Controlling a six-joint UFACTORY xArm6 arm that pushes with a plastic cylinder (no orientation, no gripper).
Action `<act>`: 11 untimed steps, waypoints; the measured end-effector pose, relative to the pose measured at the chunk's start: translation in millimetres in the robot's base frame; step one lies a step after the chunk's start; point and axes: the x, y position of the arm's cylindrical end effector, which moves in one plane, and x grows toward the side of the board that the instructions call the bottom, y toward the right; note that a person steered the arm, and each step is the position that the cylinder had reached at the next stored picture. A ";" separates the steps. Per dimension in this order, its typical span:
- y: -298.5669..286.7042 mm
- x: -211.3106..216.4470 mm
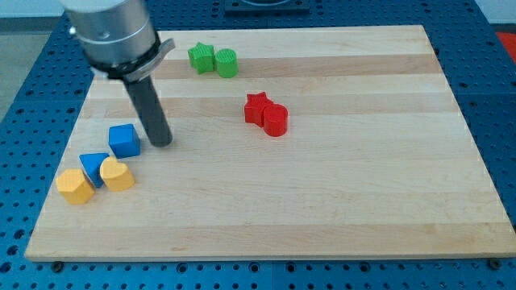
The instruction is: Push the yellow hexagon a bit right
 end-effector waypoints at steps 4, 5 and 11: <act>-147.4 15.9; -147.3 60.0; -92.2 45.7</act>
